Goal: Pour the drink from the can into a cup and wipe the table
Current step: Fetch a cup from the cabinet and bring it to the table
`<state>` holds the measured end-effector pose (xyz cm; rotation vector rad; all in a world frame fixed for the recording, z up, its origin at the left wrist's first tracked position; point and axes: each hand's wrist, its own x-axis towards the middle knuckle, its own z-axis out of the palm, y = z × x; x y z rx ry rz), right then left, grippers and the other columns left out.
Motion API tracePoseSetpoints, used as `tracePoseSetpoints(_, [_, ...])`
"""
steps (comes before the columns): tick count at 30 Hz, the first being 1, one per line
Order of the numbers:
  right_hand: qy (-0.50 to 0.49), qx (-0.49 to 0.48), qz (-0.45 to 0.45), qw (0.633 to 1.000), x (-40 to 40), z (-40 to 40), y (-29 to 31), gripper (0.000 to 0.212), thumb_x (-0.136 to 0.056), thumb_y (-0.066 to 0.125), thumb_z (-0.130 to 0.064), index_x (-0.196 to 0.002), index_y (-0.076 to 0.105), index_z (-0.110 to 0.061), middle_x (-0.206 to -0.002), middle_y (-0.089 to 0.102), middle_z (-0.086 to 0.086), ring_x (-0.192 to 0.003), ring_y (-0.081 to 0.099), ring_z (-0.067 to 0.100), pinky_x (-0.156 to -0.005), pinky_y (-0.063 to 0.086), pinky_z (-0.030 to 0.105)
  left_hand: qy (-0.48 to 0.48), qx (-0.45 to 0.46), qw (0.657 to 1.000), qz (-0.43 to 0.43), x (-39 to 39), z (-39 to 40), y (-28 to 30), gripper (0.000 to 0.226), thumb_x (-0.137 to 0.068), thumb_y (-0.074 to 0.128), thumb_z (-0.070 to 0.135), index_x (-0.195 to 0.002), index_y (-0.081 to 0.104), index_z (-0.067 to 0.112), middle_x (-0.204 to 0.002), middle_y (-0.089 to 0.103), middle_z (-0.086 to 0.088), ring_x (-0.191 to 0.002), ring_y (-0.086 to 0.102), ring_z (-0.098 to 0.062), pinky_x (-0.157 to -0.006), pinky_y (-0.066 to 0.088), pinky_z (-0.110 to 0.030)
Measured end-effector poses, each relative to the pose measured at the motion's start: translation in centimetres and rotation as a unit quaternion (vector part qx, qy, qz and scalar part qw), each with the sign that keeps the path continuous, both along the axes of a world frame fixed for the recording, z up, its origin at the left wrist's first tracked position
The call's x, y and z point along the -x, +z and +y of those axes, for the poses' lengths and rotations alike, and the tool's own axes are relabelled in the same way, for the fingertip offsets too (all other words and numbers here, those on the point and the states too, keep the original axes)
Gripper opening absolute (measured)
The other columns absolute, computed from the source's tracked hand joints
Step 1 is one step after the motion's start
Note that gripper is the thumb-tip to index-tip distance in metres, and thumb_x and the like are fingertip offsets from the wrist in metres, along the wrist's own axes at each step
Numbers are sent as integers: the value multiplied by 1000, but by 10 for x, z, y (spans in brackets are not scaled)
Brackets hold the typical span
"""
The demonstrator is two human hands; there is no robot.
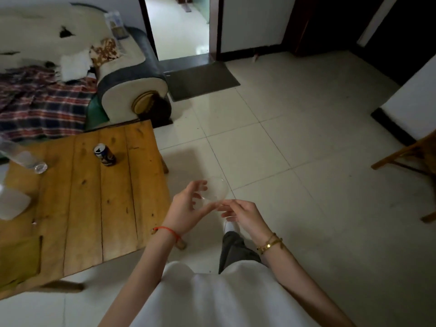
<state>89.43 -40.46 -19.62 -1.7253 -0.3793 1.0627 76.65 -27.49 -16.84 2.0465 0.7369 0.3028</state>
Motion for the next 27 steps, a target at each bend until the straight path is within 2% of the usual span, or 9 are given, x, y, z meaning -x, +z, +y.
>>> tracePoseSetpoints(6, [105, -1, -12, 994, -120, 86, 10, 30, -101, 43, -17, -106, 71, -8, -98, 75, 9, -85, 68, 19, -73, 51, 22, 96, -2, 995, -17, -93, 55, 12, 83, -66, 59, 69, -130, 51, 18, -128, 58, 6, -106, 59, -8, -88, 54, -28])
tracePoseSetpoints(9, [152, -8, -29, 988, -169, 128, 24, 29, -101, 42, -17, -98, 71, -18, -97, 75, 7, -84, 68, 18, -76, 54, 23, 144, -5, 989, -25, -133, 82, 20, 82, -66, 58, 70, -130, 50, 19, -127, 58, 6, -106, 58, -9, -89, 54, -28])
tracePoseSetpoints(12, [206, -5, -42, 978, -201, 165, 32, 27, -101, 43, -19, -97, 70, -22, -97, 75, 4, -88, 70, 19, -81, 55, 26, 193, -4, 981, -29, -157, 100, 24, 78, -69, 61, 65, -130, 50, 17, -127, 58, 6, -106, 58, -9, -89, 54, -28])
tracePoseSetpoints(20, [352, 29, -54, 934, -223, 255, 25, 32, -103, 40, -25, -113, 68, -15, -99, 75, -2, -93, 69, 12, -88, 55, 26, 326, 10, 945, -8, -170, 144, 14, 58, -78, 73, 43, -127, 50, 22, -129, 57, 6, -110, 57, -11, -90, 55, -31])
tracePoseSetpoints(27, [455, 26, -43, 889, -213, 347, 8, 32, -103, 40, -22, -116, 67, -10, -100, 74, 0, -89, 69, 10, -83, 55, 22, 420, 6, 907, 1, -161, 202, 0, 56, -78, 76, 37, -125, 52, 19, -123, 58, 10, -105, 57, -8, -77, 44, -8])
